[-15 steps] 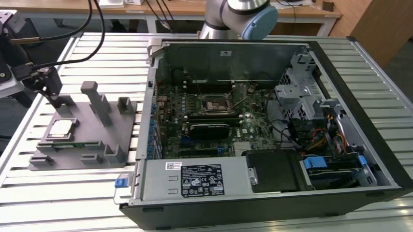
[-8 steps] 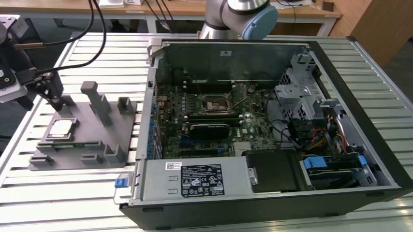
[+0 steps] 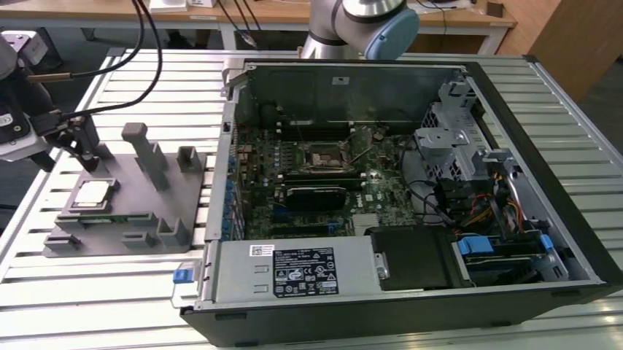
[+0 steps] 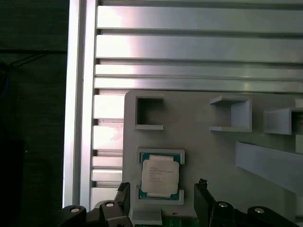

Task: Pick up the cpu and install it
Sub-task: 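Pick up the cpu and move it towards the insertion slot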

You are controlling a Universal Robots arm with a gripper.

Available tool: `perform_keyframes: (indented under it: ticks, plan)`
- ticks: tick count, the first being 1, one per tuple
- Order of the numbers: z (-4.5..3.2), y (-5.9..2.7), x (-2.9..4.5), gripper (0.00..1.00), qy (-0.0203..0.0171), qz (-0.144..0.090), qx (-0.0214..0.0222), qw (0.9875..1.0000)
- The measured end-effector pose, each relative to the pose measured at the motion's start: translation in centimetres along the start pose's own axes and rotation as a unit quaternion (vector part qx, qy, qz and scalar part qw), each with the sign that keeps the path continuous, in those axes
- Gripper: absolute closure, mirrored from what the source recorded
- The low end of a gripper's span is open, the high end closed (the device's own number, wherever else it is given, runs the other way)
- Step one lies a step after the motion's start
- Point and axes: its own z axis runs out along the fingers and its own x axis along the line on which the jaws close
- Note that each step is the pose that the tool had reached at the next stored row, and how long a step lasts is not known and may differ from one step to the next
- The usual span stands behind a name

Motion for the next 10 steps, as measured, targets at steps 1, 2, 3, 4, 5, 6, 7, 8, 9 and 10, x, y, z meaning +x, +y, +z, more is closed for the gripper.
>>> perform_keyframes:
  ticks: [1, 2, 3, 4, 5, 6, 7, 8, 9, 10]
  plan:
    - [0.16, -0.01, 0.0, 0.35, 0.0, 0.0, 0.0, 1.0]
    - [0.3, -0.01, 0.01, 0.35, 0.0, 0.0, 0.0, 1.0]
    - [0.43, -0.02, 0.02, 0.35, 0.0, 0.0, 0.0001, 1.0]
    - [0.58, -0.02, 0.04, 0.35, 0.0, 0.0, 0.0001, 1.0]
    - [0.71, -0.03, 0.05, 0.35, 0.0, 0.0, 0.0001, 1.0]
    - [0.84, -0.04, 0.06, 0.35, 0.0001, 0.0, 0.0001, 1.0]
    - [0.95, -0.04, 0.08, 0.35, 0.0002, 0.0, 0.0003, 1.0]
    - [1.06, -0.06, 0.1, 0.35, 0.0002, 0.0, 0.0005, 1.0]
    - [1.17, -0.07, 0.12, 0.35, 0.0002, 0.0, 0.0009, 1.0]
    - [1.31, -0.08, 0.15, 0.35, 0.0003, 0.0, 0.0014, 1.0]
